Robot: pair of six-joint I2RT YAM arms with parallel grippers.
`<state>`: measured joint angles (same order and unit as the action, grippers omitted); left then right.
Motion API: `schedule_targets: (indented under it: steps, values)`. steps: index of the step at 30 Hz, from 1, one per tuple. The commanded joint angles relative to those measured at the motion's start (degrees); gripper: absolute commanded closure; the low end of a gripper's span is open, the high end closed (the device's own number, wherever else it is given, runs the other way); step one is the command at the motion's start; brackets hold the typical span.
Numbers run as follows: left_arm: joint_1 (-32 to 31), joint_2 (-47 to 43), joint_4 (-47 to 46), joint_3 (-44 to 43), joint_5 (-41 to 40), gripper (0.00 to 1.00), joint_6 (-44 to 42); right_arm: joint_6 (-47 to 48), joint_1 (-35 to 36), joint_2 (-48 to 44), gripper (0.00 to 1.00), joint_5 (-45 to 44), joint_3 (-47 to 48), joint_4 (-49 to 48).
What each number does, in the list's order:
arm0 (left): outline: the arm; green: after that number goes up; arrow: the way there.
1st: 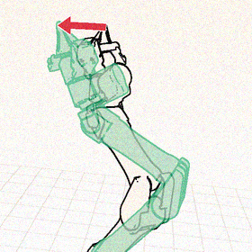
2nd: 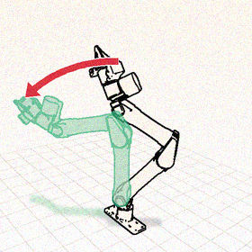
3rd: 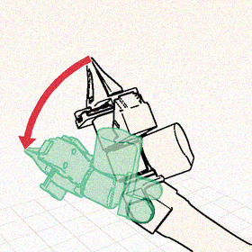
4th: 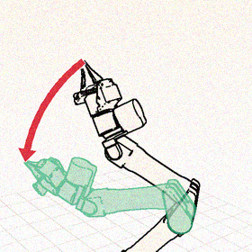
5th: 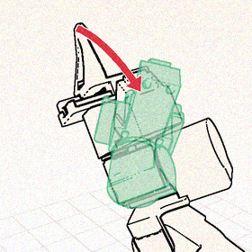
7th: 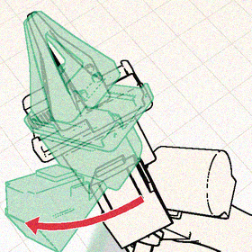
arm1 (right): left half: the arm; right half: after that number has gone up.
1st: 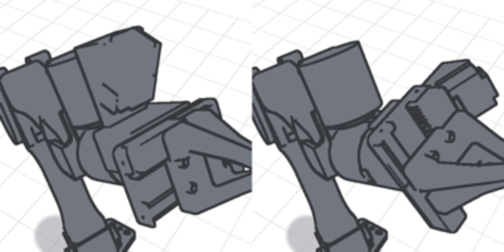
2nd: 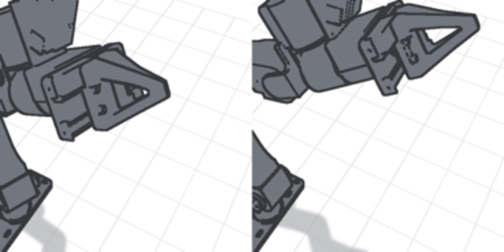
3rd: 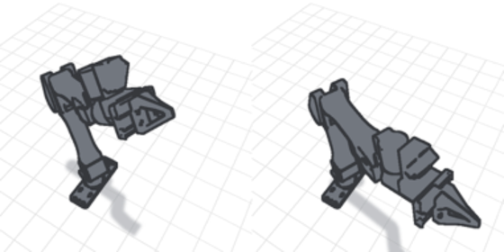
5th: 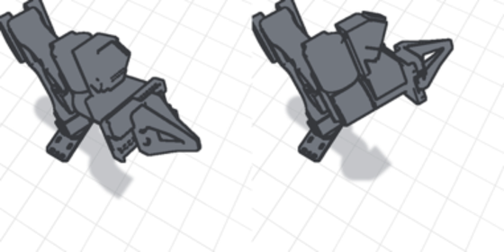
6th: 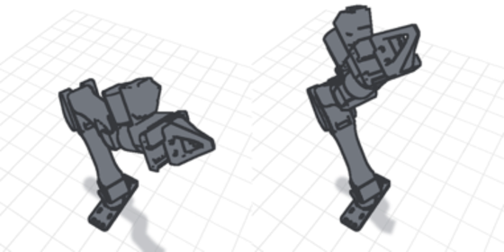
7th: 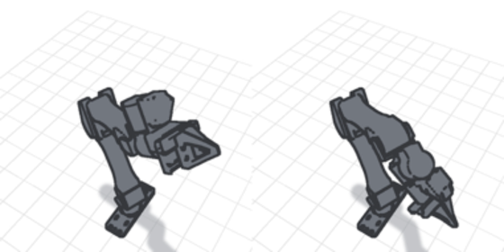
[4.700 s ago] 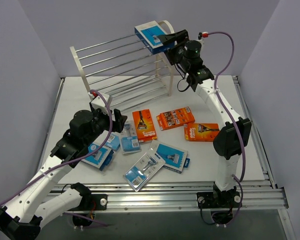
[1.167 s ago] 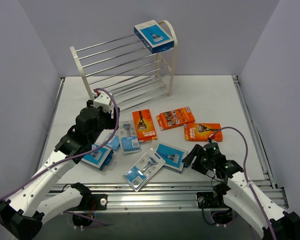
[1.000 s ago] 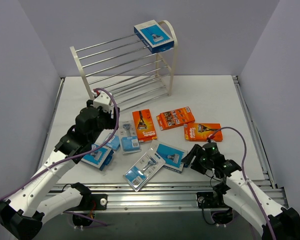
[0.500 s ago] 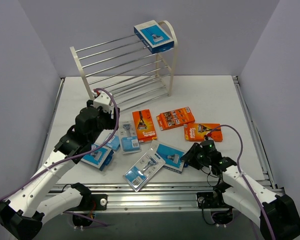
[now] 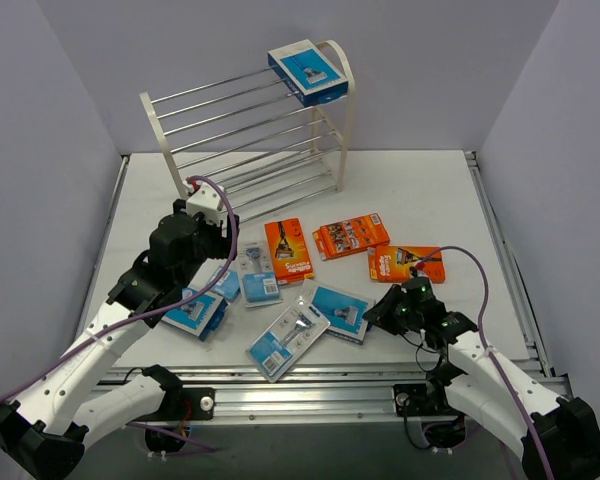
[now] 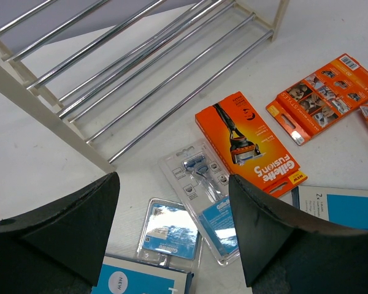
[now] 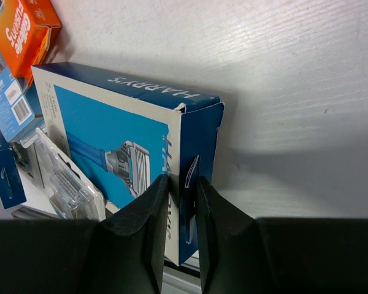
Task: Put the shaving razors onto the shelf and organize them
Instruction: Grab a shaving razor with the right arm
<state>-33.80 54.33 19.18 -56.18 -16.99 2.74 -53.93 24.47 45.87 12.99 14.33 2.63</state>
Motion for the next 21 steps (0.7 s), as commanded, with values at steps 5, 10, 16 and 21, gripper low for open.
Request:
schedule_targets:
  steps: [5, 10, 16, 21]
  values:
    - [-0.3, -1.2, -0.8, -2.6, 0.7, 0.19, 0.2, 1.7, 0.4, -1.2, 1.0, -0.1, 10.3, 7.1]
    - [-0.3, -1.6, -0.8, -2.5, 0.6, 0.19, 0.2, 2.1, 0.5, -1.3, 1.0, 0.1, 15.3, 9.0]
    - [-0.3, -1.9, -0.8, -2.5, 0.8, 0.19, 0.2, 2.3, 0.4, -0.9, 1.0, 0.4, 20.6, 10.3]
    - [-0.3, -2.1, -0.8, -2.6, 1.2, 0.19, 0.4, 3.3, 0.5, 0.1, 1.0, 0.1, 24.3, 11.6]
